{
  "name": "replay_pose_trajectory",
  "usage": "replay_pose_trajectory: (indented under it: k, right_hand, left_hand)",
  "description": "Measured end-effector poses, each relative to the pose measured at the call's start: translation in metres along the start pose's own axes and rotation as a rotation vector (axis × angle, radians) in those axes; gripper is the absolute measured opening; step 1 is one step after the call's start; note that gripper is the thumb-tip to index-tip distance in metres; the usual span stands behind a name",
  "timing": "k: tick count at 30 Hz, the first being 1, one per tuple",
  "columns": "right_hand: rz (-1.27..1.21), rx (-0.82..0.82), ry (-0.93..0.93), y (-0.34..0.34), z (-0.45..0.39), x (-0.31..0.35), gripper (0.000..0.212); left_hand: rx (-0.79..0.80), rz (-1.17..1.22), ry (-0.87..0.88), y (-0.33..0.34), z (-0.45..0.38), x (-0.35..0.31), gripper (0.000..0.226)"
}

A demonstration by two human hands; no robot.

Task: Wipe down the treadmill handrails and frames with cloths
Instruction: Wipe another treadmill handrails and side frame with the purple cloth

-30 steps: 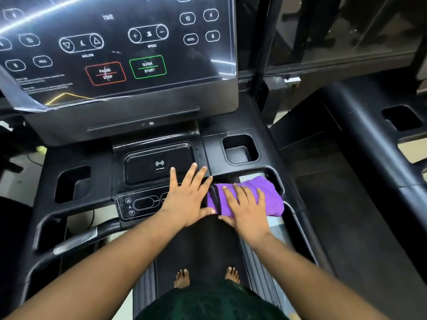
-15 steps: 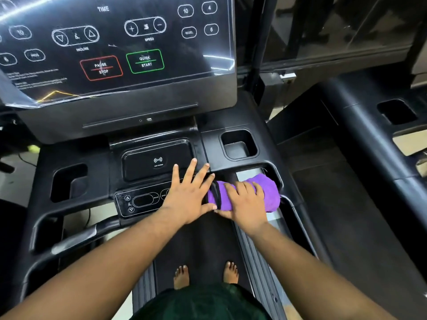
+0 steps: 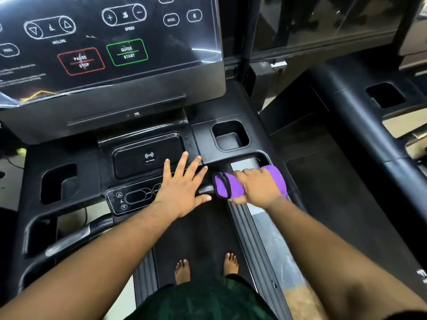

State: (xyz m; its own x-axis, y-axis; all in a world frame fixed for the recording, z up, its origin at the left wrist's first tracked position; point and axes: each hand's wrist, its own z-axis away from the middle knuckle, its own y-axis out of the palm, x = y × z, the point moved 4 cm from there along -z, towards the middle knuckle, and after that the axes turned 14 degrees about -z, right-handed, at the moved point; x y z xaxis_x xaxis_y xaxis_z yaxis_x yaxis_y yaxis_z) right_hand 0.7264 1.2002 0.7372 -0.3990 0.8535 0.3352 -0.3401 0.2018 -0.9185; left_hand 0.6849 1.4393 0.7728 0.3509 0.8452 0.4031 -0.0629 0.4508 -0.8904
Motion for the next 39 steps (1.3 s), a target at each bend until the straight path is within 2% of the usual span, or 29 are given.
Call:
replay_pose_trajectory:
  k: [2, 3, 6, 8, 11, 15, 17, 19, 21, 23, 24, 25, 27, 30, 33, 36, 39]
  right_hand:
    - [-0.078, 0.110, -0.006, -0.015, -0.009, -0.008, 0.077]
    - [-0.095, 0.115, 0.005, -0.015, -0.008, -0.011, 0.079]
    - [-0.019, -0.063, 0.109, 0.006, 0.018, -0.001, 0.086]
    - [-0.009, -0.194, 0.198, 0.023, 0.043, 0.010, 0.080]
    - [-0.043, -0.213, 0.250, 0.024, 0.050, 0.014, 0.073]
    - [-0.108, -0.192, 0.124, -0.003, 0.040, 0.012, 0.060]
    - [-0.209, -0.261, 0.049, -0.018, 0.036, 0.021, 0.056]
    - [-0.335, -0.354, -0.039, -0.029, 0.031, 0.036, 0.051]
    - [-0.453, -0.380, -0.084, -0.035, 0.026, 0.044, 0.053]
    - [-0.541, -0.318, -0.111, -0.037, 0.023, 0.040, 0.074]
    - [-0.583, -0.292, -0.140, -0.039, 0.021, 0.036, 0.082]
    - [-0.632, -0.293, -0.161, -0.041, 0.020, 0.028, 0.084]
    - [-0.754, -0.344, -0.115, -0.051, 0.011, 0.014, 0.081]
    - [-1.065, -0.262, 0.025, -0.057, 0.000, 0.011, 0.073]
    - [-1.059, -0.252, 0.083, -0.059, -0.007, 0.013, 0.045]
    - [-0.960, -0.401, 0.166, -0.066, -0.013, 0.011, 0.046]
    - [-0.784, -0.463, 0.211, -0.072, -0.030, 0.017, 0.043]
  left_hand:
    - [-0.005, -0.005, -0.005, 0.000, 0.000, 0.000, 0.094]
    - [-0.002, -0.003, -0.008, 0.000, 0.000, -0.001, 0.094]
    - [0.016, 0.009, -0.012, 0.000, 0.001, 0.000, 0.095]
    - [0.038, 0.004, -0.009, -0.002, 0.001, 0.000, 0.096]
    - [0.049, -0.014, -0.041, -0.013, 0.002, -0.002, 0.099]
    - [0.061, 0.064, -0.006, -0.037, -0.007, -0.022, 0.118]
    - [0.099, 0.227, 0.010, -0.046, -0.013, -0.036, 0.122]
    - [0.075, 0.433, -0.026, -0.055, -0.019, -0.043, 0.110]
    - [0.019, 0.725, -0.105, -0.063, -0.025, -0.040, 0.075]
    - [-0.001, 1.041, -0.190, -0.064, -0.030, -0.030, 0.032]
    - [0.000, 1.161, -0.217, -0.063, -0.031, -0.023, 0.017]
    - [0.002, 1.242, -0.231, -0.064, -0.031, -0.018, 0.012]
    - [0.013, 1.380, -0.205, -0.069, -0.035, -0.008, 0.018]
    - [0.099, 1.594, -0.136, -0.075, -0.045, 0.002, 0.027]
    - [0.101, 1.540, -0.084, -0.080, -0.057, 0.010, 0.025]
    - [-0.013, 1.315, -0.153, -0.080, -0.066, 0.023, 0.025]
    - [-0.017, 1.000, -0.270, -0.077, -0.075, 0.040, 0.031]
